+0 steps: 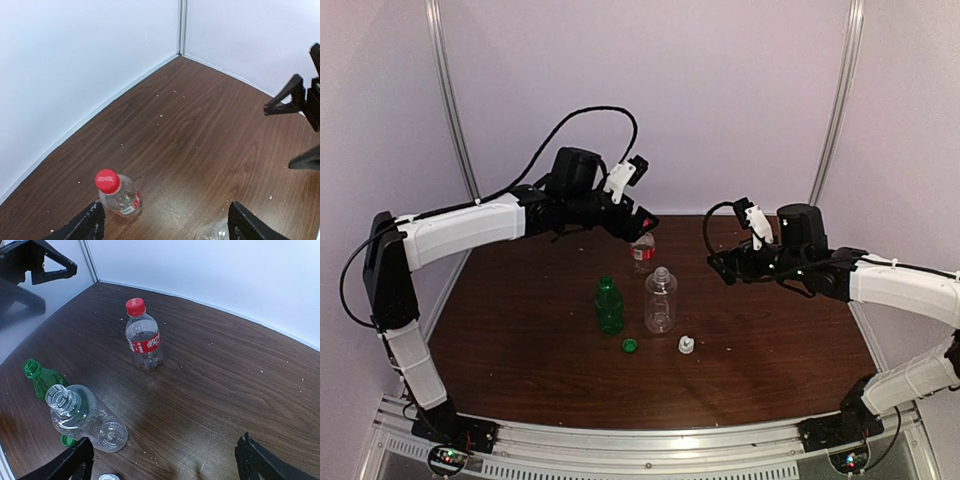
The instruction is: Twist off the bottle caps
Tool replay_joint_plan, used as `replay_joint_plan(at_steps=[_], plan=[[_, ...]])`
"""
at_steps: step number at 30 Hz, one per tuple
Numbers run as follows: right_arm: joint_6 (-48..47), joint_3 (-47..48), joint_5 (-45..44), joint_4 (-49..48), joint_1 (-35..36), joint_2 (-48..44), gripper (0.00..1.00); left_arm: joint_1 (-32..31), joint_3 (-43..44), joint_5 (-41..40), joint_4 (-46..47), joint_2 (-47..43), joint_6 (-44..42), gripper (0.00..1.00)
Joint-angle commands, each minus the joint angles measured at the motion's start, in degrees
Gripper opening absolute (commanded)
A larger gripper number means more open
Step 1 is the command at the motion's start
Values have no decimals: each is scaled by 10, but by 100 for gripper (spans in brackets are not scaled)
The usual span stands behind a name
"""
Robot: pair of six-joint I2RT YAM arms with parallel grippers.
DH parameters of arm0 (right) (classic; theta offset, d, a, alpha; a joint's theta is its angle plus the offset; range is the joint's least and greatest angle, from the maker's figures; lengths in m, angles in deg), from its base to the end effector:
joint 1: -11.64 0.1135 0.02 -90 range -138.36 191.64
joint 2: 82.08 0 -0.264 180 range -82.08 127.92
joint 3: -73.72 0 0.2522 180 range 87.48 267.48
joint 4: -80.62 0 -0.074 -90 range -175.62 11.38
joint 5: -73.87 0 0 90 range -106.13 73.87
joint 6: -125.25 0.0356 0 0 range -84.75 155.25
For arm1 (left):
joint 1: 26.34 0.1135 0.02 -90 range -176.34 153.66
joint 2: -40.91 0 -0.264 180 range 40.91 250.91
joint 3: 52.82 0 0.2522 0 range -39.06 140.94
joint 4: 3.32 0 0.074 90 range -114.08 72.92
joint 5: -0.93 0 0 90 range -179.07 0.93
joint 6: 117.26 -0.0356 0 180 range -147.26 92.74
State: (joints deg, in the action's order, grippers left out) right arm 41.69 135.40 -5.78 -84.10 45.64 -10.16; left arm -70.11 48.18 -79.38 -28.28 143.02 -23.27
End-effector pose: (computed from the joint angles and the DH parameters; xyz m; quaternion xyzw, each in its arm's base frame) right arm 0.2324 0.1645 0.2727 -0.2474 0.8067 0.2552 0.4722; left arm 0.3031 -0.2987 0.3188 0.3296 0.7797 -0.2791 0.4533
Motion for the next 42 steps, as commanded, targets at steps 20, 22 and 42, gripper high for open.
replay_joint_plan(at_steps=[20, 22, 42], plan=[[-2, -6, 3, -3, -4, 1, 100, 45, 209, -76, -38, 219, -57, 77], [-2, -6, 5, -3, -4, 1, 100, 45, 217, -80, -42, 228, -60, 74], [-3, -11, 7, 2, -4, -1, 100, 62, 241, -43, -47, 268, -49, 45]])
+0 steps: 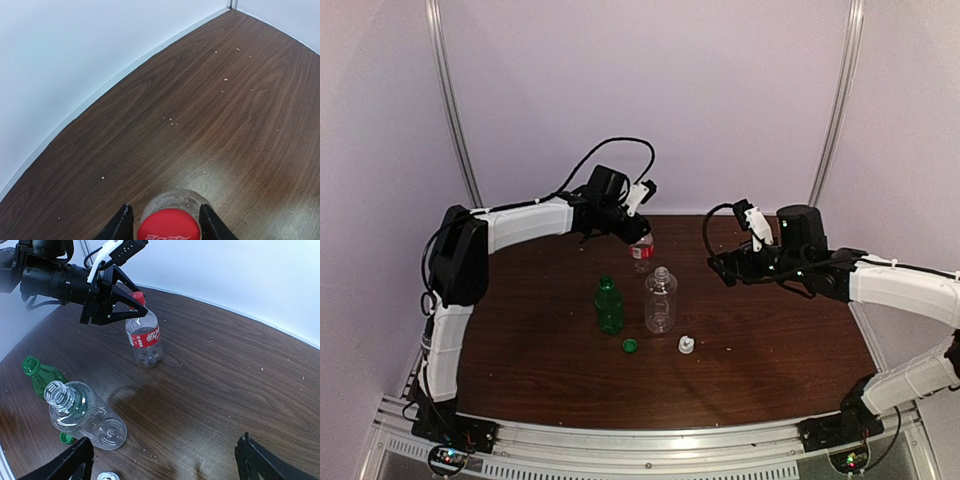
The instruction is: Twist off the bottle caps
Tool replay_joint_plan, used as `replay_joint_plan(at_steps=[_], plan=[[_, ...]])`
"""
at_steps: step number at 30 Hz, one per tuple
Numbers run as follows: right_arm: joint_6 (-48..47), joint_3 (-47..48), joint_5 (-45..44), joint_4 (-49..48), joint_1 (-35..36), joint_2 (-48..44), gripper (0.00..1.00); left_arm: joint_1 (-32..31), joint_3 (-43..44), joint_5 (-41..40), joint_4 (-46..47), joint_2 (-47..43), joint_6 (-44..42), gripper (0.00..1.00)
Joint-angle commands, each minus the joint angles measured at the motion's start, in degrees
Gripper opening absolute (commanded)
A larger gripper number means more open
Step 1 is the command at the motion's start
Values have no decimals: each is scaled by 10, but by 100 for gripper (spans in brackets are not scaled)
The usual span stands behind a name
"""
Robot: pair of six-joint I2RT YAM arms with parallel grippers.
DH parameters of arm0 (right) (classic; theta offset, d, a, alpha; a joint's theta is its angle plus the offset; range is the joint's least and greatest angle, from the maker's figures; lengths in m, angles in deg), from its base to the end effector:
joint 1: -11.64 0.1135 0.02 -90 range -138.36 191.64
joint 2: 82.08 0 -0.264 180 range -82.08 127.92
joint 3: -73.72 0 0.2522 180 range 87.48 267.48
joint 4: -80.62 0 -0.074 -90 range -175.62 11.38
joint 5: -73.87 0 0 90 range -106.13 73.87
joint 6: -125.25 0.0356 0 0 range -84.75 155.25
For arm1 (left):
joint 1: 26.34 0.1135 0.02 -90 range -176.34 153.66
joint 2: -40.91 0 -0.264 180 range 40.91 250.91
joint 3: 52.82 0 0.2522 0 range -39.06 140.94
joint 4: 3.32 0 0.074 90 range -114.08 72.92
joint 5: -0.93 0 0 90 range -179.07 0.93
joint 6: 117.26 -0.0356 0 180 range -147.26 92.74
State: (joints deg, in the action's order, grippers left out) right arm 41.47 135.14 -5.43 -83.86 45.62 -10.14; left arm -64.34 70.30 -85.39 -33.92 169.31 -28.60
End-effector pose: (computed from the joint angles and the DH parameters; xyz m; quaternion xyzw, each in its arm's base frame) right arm 0.2318 0.1642 0.2706 -0.2505 0.8080 0.2555 0.4680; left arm 0.4114 -0.3243 0.2330 0.3134 0.8332 -0.1701 0.4226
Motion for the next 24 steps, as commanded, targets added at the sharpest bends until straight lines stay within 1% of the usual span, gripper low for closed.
replay_joint_plan(at_steps=[1, 4, 7, 13, 18, 24], plan=[[0, -8, 4, 0, -4, -1, 100, 4, 19, 20, 10, 5, 4, 43], [0, -9, 4, -1, -4, -1, 100, 4, 20, 33, 10, 4, 0, 36], [-1, -8, -1, 1, -4, -3, 100, 4, 21, 44, 10, 0, -5, 27], [-4, -5, -29, 5, -4, -13, 100, 4, 15, 34, 5, -21, -18, 12], [-3, 0, -43, 1, -4, -22, 100, 4, -1, 26, 5, -63, -32, 6], [0, 7, -36, -9, -5, -33, 100, 4, -37, 30, 4, -134, -38, 3]])
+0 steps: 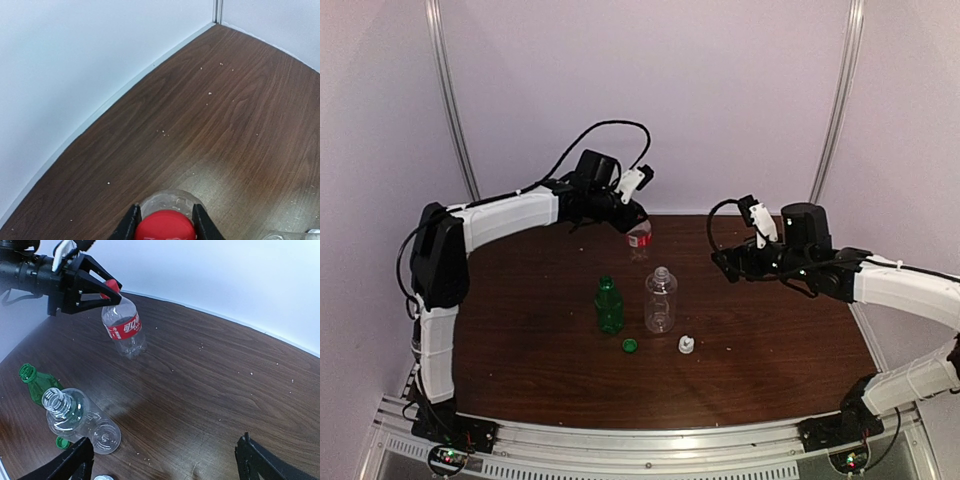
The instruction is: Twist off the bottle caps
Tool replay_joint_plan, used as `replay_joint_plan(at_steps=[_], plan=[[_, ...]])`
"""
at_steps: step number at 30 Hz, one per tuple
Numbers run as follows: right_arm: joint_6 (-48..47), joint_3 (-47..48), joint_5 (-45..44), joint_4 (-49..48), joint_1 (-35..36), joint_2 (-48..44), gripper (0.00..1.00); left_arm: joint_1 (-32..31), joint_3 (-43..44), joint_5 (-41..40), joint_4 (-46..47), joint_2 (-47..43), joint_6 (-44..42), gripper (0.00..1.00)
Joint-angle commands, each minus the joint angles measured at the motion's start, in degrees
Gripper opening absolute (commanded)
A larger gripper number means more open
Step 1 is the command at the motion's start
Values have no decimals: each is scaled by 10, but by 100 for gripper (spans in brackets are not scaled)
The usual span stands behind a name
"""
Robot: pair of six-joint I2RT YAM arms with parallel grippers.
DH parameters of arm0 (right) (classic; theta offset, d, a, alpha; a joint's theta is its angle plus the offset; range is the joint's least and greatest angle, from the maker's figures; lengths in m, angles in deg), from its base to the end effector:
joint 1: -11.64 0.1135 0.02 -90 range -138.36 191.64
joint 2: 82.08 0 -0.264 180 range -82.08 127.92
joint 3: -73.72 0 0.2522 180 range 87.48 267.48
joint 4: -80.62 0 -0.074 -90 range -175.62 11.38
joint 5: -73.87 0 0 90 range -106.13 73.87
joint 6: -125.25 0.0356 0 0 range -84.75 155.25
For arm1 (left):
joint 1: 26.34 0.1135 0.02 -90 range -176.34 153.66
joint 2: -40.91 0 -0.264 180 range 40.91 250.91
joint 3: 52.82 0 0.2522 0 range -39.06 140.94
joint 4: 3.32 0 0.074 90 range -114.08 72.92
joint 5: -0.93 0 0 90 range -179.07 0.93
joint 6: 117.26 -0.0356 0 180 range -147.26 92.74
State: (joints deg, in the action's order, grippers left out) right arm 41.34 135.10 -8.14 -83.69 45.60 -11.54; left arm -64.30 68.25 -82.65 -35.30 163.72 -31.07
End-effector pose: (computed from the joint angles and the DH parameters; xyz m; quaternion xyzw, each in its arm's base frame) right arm 0.2296 0.1606 0.2764 -0.2388 0.8069 0.2391 0.4845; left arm 0.3966 -0.3145 0.2670 0.3385 0.8132 -0.1855 0.4356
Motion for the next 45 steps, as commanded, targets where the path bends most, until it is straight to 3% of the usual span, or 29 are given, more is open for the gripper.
replay_joint_plan(at_steps=[1, 5, 15, 22, 33, 45], plan=[[2, 10, -4, -13, -4, -20, 100, 3, -24, 5, 18, -92, -14, 3], [0, 23, 28, -18, -4, -21, 100, 3, -57, 31, 17, -149, -11, 3], [-27, 104, 270, -18, -2, -4, 100, 1, -137, 217, 20, -292, 20, 0], [-46, 155, 360, 0, 21, 15, 99, -24, -164, 309, 19, -339, 60, 0], [-89, 197, 356, 51, 82, 48, 99, -86, -172, 329, 24, -353, 66, 0], [-108, 209, 353, 60, 108, 85, 77, -93, -223, 370, 104, -361, 123, 0]])
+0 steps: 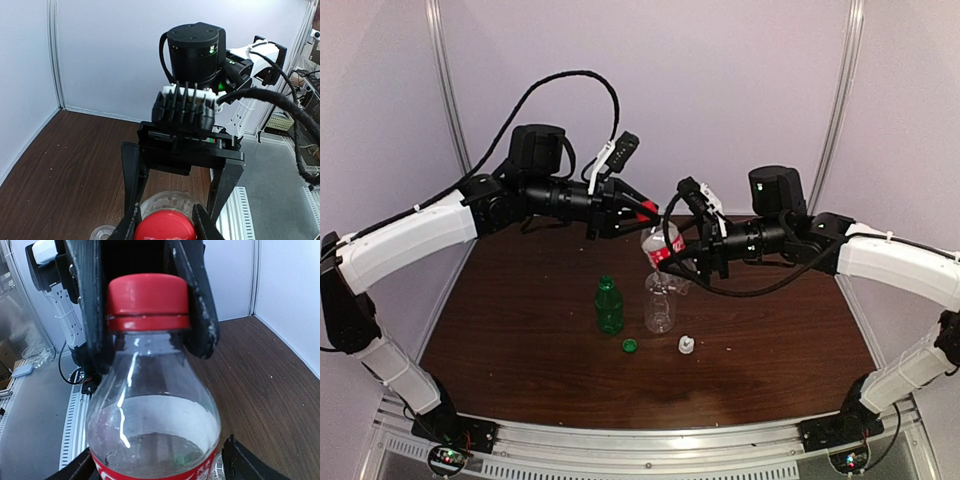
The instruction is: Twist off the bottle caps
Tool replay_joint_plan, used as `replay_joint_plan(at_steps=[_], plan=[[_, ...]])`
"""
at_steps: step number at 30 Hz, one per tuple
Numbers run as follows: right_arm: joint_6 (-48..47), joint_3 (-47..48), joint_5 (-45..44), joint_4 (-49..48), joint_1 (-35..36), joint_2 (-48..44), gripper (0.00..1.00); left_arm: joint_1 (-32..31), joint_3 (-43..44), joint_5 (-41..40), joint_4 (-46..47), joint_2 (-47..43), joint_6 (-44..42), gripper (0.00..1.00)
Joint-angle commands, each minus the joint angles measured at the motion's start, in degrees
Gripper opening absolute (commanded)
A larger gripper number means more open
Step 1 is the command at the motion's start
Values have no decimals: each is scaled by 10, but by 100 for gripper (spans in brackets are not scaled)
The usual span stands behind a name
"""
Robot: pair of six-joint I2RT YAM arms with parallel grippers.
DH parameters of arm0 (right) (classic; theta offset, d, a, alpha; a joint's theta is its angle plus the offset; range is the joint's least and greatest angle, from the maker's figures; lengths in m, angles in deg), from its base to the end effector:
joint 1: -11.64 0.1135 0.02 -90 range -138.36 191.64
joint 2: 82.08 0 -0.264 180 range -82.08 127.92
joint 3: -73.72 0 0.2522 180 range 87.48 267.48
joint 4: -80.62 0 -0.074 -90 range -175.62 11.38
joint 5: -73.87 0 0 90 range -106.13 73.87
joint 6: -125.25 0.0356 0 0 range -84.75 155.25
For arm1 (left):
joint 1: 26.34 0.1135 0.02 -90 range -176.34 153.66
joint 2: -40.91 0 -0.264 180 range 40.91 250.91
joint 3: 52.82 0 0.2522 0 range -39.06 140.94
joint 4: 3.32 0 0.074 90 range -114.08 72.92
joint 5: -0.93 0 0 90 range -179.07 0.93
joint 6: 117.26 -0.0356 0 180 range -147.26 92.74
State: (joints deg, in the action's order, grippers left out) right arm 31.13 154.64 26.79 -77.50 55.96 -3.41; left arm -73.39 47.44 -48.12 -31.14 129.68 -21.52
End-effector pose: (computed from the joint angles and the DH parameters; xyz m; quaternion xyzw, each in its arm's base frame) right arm 0.2080 0.2370 0.3486 -0.5043 0.6072 0.4651 0.4009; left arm 0.2271 -0.2782 0.3993 0.4607 0.6276 -0.5005 0.3786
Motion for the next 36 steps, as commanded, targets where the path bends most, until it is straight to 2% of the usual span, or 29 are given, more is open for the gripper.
replay_joint_plan(at_steps=[1, 11, 16, 18, 22, 25, 29, 32, 36], plan=[[-7, 14, 4, -3, 4, 5, 75, -2, -20, 23, 68, -22, 32, 0], [-9, 6, 15, -16, 5, 15, 71, -2, -52, 29, 126, -29, 63, 0], [-10, 2, 22, -18, 5, 11, 57, -2, -64, 23, 146, -31, 73, 0], [-11, -1, 31, -23, 5, 9, 51, -2, -81, 25, 183, -36, 87, 7], [-10, -9, 59, -30, 5, 6, 45, -2, -123, 26, 259, -51, 111, 31], [-4, -20, 79, -43, 6, 4, 44, -2, -149, 20, 300, -60, 126, 51], [0, -35, 105, -53, 6, -1, 43, -2, -172, 20, 332, -70, 137, 67], [1, -42, 125, -56, 7, -4, 43, -2, -185, 27, 355, -74, 150, 75], [4, -51, 149, -66, 8, -9, 42, -1, -188, 44, 368, -67, 170, 75]])
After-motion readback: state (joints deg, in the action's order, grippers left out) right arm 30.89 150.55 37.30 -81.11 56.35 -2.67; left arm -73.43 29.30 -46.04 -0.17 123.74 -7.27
